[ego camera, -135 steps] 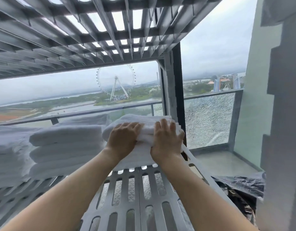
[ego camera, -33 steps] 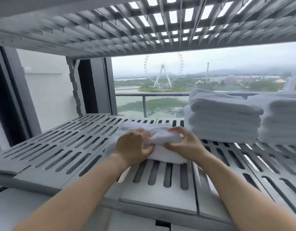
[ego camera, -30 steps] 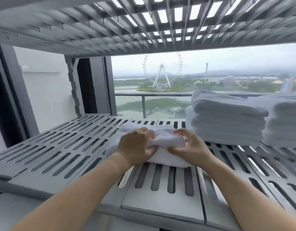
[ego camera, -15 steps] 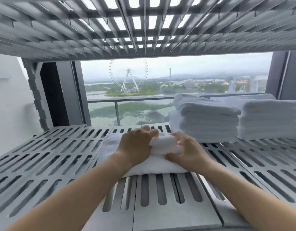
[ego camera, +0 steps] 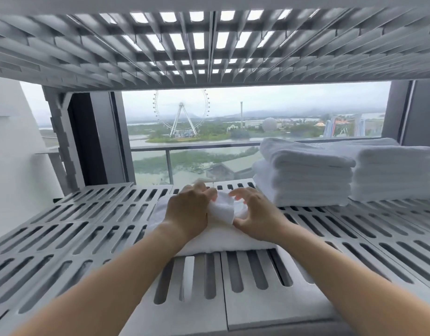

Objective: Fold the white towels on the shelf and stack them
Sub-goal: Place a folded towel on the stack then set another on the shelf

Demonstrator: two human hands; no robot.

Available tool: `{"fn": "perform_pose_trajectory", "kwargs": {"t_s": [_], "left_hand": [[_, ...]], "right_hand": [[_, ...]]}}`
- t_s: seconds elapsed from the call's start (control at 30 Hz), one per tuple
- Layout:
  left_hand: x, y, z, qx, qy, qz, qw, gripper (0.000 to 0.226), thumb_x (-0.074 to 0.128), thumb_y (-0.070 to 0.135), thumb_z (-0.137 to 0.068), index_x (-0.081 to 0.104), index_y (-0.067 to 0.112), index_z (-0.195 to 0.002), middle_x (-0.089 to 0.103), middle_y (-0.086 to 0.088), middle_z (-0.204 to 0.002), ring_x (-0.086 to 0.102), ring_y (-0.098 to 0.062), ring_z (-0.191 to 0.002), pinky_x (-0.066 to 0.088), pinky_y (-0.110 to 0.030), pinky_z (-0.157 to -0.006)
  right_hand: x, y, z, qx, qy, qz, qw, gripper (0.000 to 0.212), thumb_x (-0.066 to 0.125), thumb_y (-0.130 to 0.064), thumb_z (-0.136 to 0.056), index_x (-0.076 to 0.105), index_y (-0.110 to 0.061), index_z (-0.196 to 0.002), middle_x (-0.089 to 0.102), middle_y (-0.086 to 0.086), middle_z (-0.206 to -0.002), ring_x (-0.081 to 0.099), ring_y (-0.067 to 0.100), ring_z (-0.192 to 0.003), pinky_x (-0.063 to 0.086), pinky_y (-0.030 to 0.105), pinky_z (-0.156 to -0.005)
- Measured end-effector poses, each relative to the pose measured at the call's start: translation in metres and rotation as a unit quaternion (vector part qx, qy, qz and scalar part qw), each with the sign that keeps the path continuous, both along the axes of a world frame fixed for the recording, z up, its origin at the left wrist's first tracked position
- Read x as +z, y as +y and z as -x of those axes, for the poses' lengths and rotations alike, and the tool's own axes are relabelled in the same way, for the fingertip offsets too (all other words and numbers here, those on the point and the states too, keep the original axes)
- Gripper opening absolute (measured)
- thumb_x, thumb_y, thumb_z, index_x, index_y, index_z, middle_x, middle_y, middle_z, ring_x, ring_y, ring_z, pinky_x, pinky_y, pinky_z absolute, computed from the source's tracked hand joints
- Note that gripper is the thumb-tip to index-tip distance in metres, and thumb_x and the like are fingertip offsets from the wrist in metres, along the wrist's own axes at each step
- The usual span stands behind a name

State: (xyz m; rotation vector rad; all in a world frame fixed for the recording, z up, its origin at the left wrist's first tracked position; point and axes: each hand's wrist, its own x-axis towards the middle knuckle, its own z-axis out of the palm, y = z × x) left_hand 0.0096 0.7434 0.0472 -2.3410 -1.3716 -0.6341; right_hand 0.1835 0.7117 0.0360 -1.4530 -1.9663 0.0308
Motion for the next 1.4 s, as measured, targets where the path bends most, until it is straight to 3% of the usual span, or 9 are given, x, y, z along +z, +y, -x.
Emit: {"fn": "perform_pose_trajectory", "kwargs": {"t_s": [0.17, 0.27, 0.4, 0.53, 0.83, 1.0, 1.2, 1.3, 1.4], "left_hand": [[-0.004, -0.001, -0.006, -0.027, 0.02, 0.011, 0.999, 0.039, 0.053, 0.051, -0.076, 0.053, 0.025, -0.106, 0.05, 0.004, -0.108, 0.05, -0.019, -0.1, 0.034, -0.029, -0.067], [-0.005, 0.0, -0.01, -0.04, 0.036, -0.007, 0.999, 0.044, 0.054, 0.058, -0.074, 0.057, 0.023, -0.101, 0.054, 0.006, -0.104, 0.052, -0.017, -0.096, 0.035, -0.028, -0.068], [-0.009, 0.001, -0.015, -0.05, 0.034, -0.001, 0.998, 0.043, 0.057, 0.058, -0.073, 0.056, 0.022, -0.095, 0.059, 0.007, -0.095, 0.055, -0.016, -0.09, 0.036, -0.027, -0.067], [-0.011, 0.0, -0.022, -0.036, 0.07, 0.007, 0.997, 0.045, 0.056, 0.053, -0.077, 0.051, 0.029, -0.115, 0.063, 0.004, -0.103, 0.059, -0.02, -0.095, 0.044, -0.03, -0.073], [-0.011, -0.005, -0.025, 0.003, 0.088, 0.02, 0.996, 0.028, 0.049, 0.034, -0.09, 0.054, 0.027, -0.116, 0.056, 0.001, -0.111, 0.055, -0.022, -0.102, 0.05, -0.036, -0.08], [-0.002, -0.012, -0.014, 0.013, 0.07, -0.039, 0.997, 0.028, 0.049, 0.03, -0.089, 0.056, 0.027, -0.116, 0.054, 0.003, -0.117, 0.053, -0.022, -0.107, 0.047, -0.035, -0.075], [0.026, -0.019, 0.029, 0.051, 0.081, -0.136, 0.986, 0.027, 0.057, 0.014, -0.085, 0.059, 0.022, -0.111, 0.06, 0.003, -0.1, 0.06, -0.019, -0.09, 0.05, -0.032, -0.064], [0.037, -0.02, 0.075, 0.074, 0.108, -0.159, 0.978, 0.039, 0.07, 0.013, -0.078, 0.058, 0.024, -0.113, 0.057, -0.003, -0.089, 0.062, -0.02, -0.07, 0.05, -0.03, -0.047], [0.033, -0.016, 0.126, 0.094, 0.119, -0.132, 0.98, 0.044, 0.059, 0.008, -0.086, 0.051, 0.029, -0.124, 0.053, -0.006, -0.106, 0.061, -0.023, -0.086, 0.055, -0.031, -0.058]], "right_hand": [[-0.001, -0.008, -0.013, 0.0, 0.007, 0.041, 0.999, 0.056, 0.067, -0.021, -0.077, 0.047, -0.019, -0.13, 0.05, 0.002, -0.126, 0.048, 0.014, -0.116, 0.034, 0.017, -0.092], [0.0, -0.012, -0.021, -0.001, -0.016, 0.051, 0.999, 0.054, 0.069, -0.027, -0.076, 0.05, -0.023, -0.126, 0.051, -0.002, -0.125, 0.048, 0.013, -0.117, 0.038, 0.025, -0.099], [-0.004, -0.012, -0.02, -0.002, -0.052, 0.069, 0.996, 0.06, 0.07, -0.039, -0.075, 0.049, -0.02, -0.128, 0.053, -0.003, -0.126, 0.05, 0.014, -0.117, 0.039, 0.025, -0.097], [-0.007, -0.009, -0.014, -0.028, -0.068, 0.102, 0.992, 0.07, 0.075, -0.053, -0.066, 0.051, -0.017, -0.121, 0.056, -0.001, -0.119, 0.053, 0.017, -0.11, 0.042, 0.027, -0.087], [-0.003, -0.007, -0.012, -0.05, -0.06, 0.139, 0.987, 0.067, 0.079, -0.046, -0.064, 0.048, -0.017, -0.115, 0.058, 0.001, -0.109, 0.054, 0.02, -0.102, 0.046, 0.034, -0.086], [0.002, -0.012, -0.001, -0.088, -0.107, 0.049, 0.989, 0.04, 0.062, -0.047, -0.08, 0.055, -0.023, -0.111, 0.061, -0.005, -0.111, 0.054, 0.018, -0.108, 0.027, 0.059, -0.105], [0.005, -0.011, 0.043, -0.079, 0.023, -0.061, 0.995, 0.054, 0.063, -0.038, -0.084, 0.039, -0.022, -0.13, 0.061, -0.007, -0.117, 0.058, 0.019, -0.107, 0.044, 0.033, -0.087], [-0.002, -0.007, 0.073, -0.061, 0.014, -0.05, 0.997, 0.069, 0.064, -0.035, -0.084, 0.026, -0.021, -0.141, 0.049, -0.002, -0.134, 0.05, 0.02, -0.12, 0.042, 0.031, -0.097], [-0.009, -0.004, 0.099, -0.059, -0.021, -0.003, 0.998, 0.072, 0.064, -0.037, -0.084, 0.028, -0.016, -0.142, 0.043, 0.003, -0.141, 0.045, 0.019, -0.126, 0.036, 0.029, -0.103]]}}
